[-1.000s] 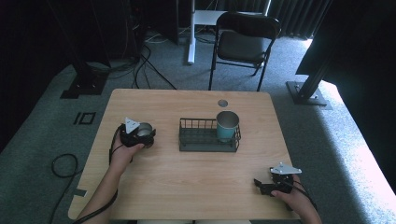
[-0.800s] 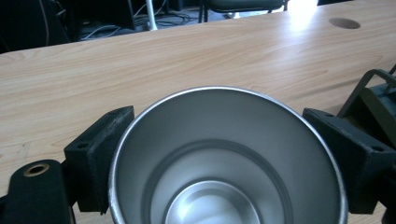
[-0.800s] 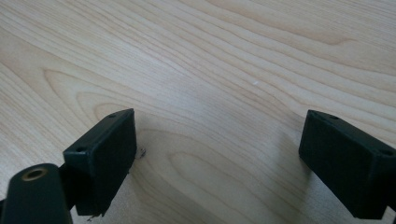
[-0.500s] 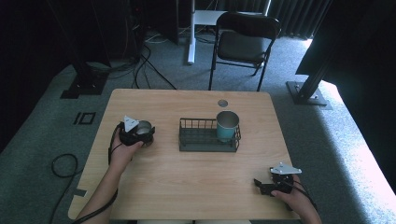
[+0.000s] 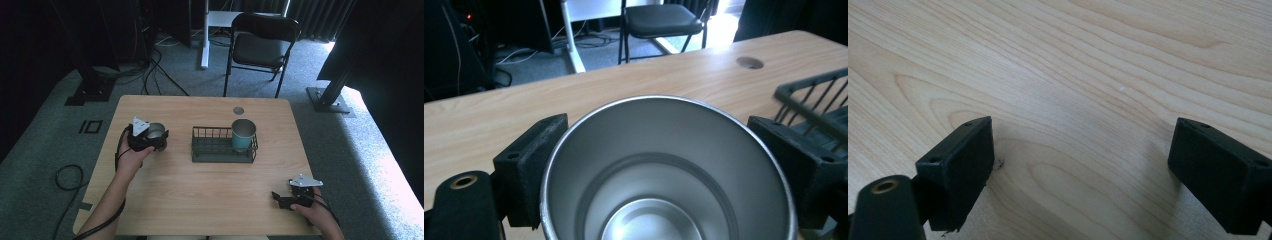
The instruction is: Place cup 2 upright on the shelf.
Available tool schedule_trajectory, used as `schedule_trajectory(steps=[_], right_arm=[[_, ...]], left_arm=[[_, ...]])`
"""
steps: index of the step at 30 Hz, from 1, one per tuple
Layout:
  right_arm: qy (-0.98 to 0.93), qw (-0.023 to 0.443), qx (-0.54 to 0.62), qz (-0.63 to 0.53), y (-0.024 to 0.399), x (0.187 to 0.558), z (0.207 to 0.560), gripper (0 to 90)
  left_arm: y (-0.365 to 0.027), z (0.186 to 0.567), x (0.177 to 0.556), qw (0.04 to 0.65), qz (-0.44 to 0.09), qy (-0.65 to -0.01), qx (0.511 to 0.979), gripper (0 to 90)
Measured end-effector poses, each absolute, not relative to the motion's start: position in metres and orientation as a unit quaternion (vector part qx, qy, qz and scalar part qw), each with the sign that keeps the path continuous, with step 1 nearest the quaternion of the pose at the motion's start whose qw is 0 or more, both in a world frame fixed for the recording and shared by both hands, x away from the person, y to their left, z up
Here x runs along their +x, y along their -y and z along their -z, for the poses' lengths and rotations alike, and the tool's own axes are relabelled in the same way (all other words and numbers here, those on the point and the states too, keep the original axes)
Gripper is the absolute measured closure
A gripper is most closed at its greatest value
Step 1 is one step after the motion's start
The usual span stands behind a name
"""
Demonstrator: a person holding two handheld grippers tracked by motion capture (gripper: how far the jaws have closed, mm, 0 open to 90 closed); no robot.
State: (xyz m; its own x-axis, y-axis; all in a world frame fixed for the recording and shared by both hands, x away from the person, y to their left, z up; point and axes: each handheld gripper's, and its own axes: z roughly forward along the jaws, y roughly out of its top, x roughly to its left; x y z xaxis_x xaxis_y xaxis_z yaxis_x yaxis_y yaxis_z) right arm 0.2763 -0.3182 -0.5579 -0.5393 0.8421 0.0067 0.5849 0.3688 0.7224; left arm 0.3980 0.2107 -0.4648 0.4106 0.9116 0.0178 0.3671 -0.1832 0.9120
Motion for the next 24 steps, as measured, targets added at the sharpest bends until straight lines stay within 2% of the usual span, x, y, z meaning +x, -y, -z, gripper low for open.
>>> schedule_trajectory(steps=[24], right_arm=[[-0.806,0.186,0.442,-0.346,0.318,0.276,0.558,10.8]], left_arm=[[-0.158,0.413,0.401,0.474,-0.29,-0.408,0.725,14.0]])
